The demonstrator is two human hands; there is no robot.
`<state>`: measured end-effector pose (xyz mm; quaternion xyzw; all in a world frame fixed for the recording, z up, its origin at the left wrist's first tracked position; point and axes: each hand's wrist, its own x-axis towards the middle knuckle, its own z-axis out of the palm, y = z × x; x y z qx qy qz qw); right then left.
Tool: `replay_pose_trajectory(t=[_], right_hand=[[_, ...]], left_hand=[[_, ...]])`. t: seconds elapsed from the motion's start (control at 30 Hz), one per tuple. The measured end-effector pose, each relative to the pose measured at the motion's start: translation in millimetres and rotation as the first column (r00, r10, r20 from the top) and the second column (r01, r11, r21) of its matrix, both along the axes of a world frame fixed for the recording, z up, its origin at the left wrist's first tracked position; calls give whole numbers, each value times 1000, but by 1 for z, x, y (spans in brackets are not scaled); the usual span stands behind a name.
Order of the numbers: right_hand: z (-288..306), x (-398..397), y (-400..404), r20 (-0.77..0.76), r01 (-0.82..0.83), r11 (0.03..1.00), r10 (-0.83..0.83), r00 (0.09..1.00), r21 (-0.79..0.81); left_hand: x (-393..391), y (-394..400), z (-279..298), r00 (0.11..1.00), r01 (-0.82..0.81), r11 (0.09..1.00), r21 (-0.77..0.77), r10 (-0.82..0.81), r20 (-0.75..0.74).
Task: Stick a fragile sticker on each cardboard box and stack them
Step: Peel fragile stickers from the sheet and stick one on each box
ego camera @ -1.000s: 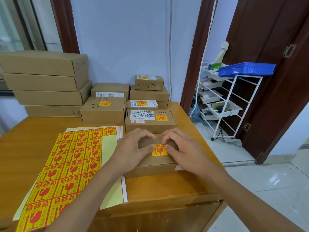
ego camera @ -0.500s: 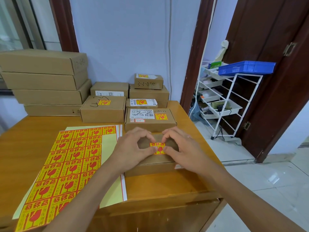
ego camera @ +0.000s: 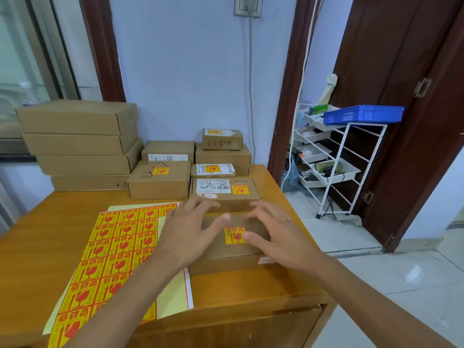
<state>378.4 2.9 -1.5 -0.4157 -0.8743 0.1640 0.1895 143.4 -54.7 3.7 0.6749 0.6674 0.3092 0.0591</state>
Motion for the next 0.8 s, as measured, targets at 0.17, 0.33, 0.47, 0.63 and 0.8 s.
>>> replay_pose_trajectory(t=[0.17, 0.33, 0.47, 0.63, 0.8], right_hand=[[-15, 40, -18, 94, 115, 979, -101, 991, -167], [-24, 42, -19, -121, 127, 985, -141, 983, -118], [2, 34, -5, -299, 146, 979, -184, 936, -145], [35, -1, 47, -465, 192, 970, -241, 852, -152], [-3, -30, 84, -452, 208, 949, -296, 842, -236]], left_hand=[[-25, -29, -4, 992, 124, 958, -258, -112, 64], [-22, -25, -7, 992, 124, 963, -241, -123, 18], [-26, -10, 23, 988, 96, 993, -66, -87, 124], [-29, 43, 54, 966, -146, 981, 124, 115, 232], [-33, 82, 12, 963, -235, 972, 13, 231, 136]])
